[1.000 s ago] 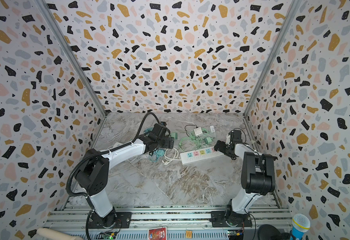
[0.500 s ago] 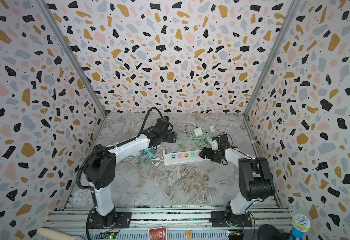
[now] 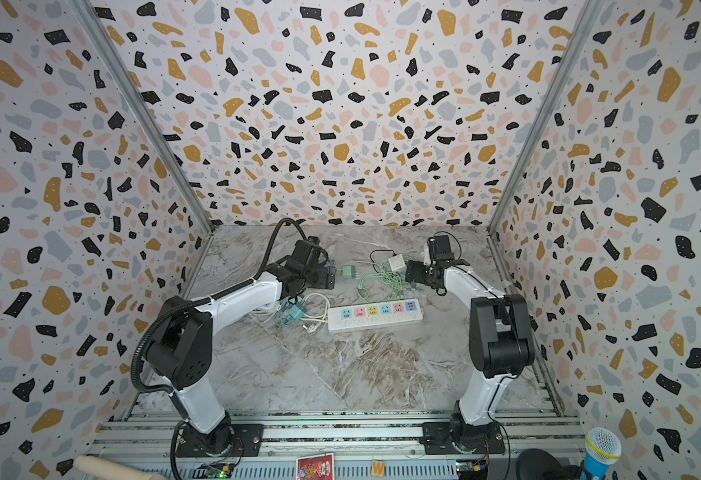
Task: Insert plugs into power strip
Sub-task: Move the socket to the center of the table, then pick up the plug from the top-center of the table.
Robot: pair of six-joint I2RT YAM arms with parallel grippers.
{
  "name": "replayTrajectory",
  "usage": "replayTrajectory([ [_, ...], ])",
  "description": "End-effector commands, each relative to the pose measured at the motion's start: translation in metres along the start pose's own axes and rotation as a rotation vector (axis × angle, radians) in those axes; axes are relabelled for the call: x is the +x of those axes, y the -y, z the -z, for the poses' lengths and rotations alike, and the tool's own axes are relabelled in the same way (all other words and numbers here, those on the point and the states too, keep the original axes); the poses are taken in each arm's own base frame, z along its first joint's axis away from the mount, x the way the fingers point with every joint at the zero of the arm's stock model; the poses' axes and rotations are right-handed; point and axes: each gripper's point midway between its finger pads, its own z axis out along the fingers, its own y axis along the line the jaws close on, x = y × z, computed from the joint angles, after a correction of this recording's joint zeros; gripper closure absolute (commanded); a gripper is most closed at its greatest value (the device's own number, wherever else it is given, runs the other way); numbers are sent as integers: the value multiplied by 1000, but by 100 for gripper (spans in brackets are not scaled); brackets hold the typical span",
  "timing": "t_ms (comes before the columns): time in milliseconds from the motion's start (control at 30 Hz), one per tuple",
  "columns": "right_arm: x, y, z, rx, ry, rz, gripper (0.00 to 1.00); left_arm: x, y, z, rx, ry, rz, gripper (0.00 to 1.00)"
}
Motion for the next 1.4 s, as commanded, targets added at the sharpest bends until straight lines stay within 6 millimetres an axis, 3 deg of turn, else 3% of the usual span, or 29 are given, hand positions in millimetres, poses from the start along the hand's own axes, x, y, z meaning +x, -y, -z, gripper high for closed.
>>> replayTrajectory([
  [0, -21, -10, -7, 75, 50, 83, 11, 0, 0, 15, 29, 28, 27, 3],
  [167, -40, -24, -38, 98, 58, 169, 17, 19, -3, 21, 46, 7, 53, 4],
  [333, -53, -28, -54, 168, 76, 231, 17, 29, -7, 24, 42, -1, 64, 4],
  [633, -56, -38, -82, 166, 34, 284, 17, 33, -6, 20, 45, -17, 56, 4],
  [1000, -46, -41, -87, 185, 8, 312, 20, 30, -7, 19, 41, -15, 51, 4],
  [1167, -49, -42, -84, 185, 12, 309, 37, 31, -7, 18, 44, -19, 49, 4],
  [1233, -56, -43, -77, 189, 34, 303, 48, 29, -6, 20, 46, -13, 48, 4],
  [1367, -72, -46, -57, 169, 94, 281, 57, 24, -3, 23, 63, -3, 46, 4],
])
